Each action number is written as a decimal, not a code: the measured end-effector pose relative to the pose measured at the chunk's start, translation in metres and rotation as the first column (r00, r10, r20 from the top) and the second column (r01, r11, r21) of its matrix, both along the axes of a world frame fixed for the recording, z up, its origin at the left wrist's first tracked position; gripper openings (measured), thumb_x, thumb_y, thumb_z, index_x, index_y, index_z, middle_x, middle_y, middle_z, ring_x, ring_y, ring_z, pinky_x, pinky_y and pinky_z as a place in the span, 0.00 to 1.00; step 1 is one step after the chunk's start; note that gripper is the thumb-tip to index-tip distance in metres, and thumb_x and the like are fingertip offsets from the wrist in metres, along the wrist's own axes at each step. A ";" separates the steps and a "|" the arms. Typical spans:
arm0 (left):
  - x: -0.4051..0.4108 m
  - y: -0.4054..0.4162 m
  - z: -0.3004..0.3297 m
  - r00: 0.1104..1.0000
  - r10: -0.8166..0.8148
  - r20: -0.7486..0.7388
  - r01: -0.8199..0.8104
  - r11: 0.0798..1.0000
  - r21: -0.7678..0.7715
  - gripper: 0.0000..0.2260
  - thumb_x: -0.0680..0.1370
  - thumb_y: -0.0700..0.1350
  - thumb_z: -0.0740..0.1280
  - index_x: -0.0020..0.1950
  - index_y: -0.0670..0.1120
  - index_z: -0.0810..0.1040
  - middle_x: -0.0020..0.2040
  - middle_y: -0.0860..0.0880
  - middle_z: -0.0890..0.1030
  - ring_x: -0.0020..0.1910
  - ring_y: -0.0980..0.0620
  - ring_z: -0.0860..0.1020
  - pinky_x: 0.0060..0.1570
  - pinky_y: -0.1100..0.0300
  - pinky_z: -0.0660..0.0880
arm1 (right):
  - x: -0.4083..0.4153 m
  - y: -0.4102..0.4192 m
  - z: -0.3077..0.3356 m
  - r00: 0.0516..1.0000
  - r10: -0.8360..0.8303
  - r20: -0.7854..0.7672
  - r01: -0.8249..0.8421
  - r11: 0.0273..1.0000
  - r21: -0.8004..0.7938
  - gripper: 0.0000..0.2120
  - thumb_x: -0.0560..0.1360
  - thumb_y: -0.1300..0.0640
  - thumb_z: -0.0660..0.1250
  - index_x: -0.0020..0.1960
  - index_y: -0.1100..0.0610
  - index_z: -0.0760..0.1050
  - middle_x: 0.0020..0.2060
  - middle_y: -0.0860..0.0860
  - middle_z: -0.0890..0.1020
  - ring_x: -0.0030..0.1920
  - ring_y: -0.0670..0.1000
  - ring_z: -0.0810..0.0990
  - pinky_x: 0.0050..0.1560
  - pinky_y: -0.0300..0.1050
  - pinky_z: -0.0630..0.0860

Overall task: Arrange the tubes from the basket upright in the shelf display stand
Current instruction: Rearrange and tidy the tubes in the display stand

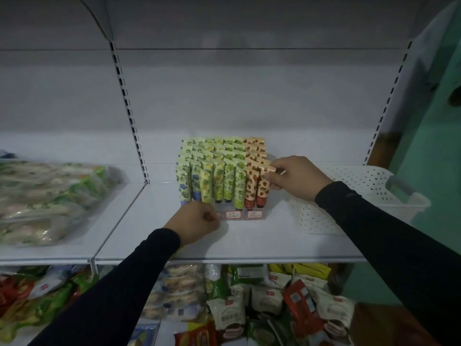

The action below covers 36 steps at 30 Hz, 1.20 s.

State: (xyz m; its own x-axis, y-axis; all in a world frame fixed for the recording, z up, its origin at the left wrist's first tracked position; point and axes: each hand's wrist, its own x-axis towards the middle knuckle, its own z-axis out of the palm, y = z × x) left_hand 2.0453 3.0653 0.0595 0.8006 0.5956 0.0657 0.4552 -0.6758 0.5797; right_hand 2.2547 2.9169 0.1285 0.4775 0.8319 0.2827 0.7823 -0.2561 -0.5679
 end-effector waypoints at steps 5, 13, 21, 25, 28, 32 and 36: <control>-0.001 0.002 0.003 1.000 -0.027 -0.009 0.025 0.987 -0.159 0.02 0.77 0.42 0.68 0.45 0.45 0.78 0.39 0.49 0.78 0.30 0.53 0.72 0.27 0.63 0.70 | -0.004 0.000 -0.002 0.995 0.025 0.098 -0.018 0.997 -0.074 0.08 0.79 0.52 0.67 0.43 0.55 0.79 0.42 0.50 0.84 0.41 0.45 0.83 0.47 0.43 0.79; -0.013 -0.004 0.033 0.934 -0.211 0.289 0.287 0.924 -0.254 0.14 0.76 0.27 0.60 0.51 0.45 0.71 0.48 0.45 0.77 0.41 0.59 0.75 0.41 0.65 0.72 | -0.005 0.002 -0.004 0.997 0.018 0.081 -0.013 0.998 -0.067 0.12 0.79 0.52 0.66 0.46 0.60 0.80 0.41 0.53 0.84 0.40 0.46 0.82 0.44 0.43 0.78; -0.010 -0.013 0.013 0.864 -0.133 0.485 0.300 0.910 -0.287 0.15 0.80 0.30 0.61 0.59 0.49 0.70 0.56 0.48 0.80 0.51 0.57 0.80 0.52 0.59 0.78 | -0.002 0.003 -0.006 0.995 0.017 0.100 -0.007 0.996 -0.092 0.17 0.80 0.48 0.61 0.47 0.61 0.79 0.42 0.54 0.84 0.44 0.52 0.83 0.51 0.52 0.79; -0.010 -0.011 -0.003 0.896 -0.097 0.432 0.215 0.949 -0.232 0.07 0.80 0.43 0.67 0.56 0.53 0.76 0.52 0.54 0.83 0.52 0.53 0.81 0.53 0.54 0.79 | -0.002 0.004 -0.003 0.994 -0.002 0.109 0.010 0.997 -0.072 0.18 0.79 0.46 0.64 0.45 0.62 0.80 0.42 0.57 0.84 0.44 0.54 0.83 0.49 0.53 0.79; -0.011 -0.014 -0.015 0.916 -0.080 0.394 0.177 0.960 -0.216 0.04 0.80 0.49 0.66 0.51 0.51 0.78 0.44 0.56 0.82 0.43 0.60 0.79 0.44 0.65 0.74 | -0.003 0.002 0.001 0.995 -0.023 0.099 0.023 1.000 -0.002 0.15 0.76 0.47 0.69 0.40 0.59 0.81 0.37 0.53 0.84 0.40 0.50 0.82 0.43 0.44 0.77; -0.012 -0.016 -0.027 0.934 -0.044 0.354 0.142 0.956 -0.256 0.06 0.80 0.51 0.66 0.49 0.50 0.78 0.42 0.53 0.84 0.42 0.56 0.81 0.45 0.59 0.77 | -0.005 0.000 0.003 0.994 -0.007 0.112 0.009 1.000 -0.014 0.15 0.77 0.49 0.69 0.37 0.58 0.81 0.34 0.51 0.83 0.37 0.52 0.81 0.39 0.44 0.75; -0.009 -0.014 -0.029 0.935 -0.039 0.354 0.138 0.955 -0.261 0.07 0.80 0.50 0.66 0.49 0.47 0.78 0.41 0.51 0.84 0.42 0.53 0.82 0.49 0.53 0.79 | -0.005 0.001 0.002 0.992 -0.017 0.121 0.018 1.000 -0.012 0.18 0.77 0.49 0.68 0.33 0.57 0.79 0.32 0.51 0.82 0.34 0.51 0.79 0.38 0.44 0.74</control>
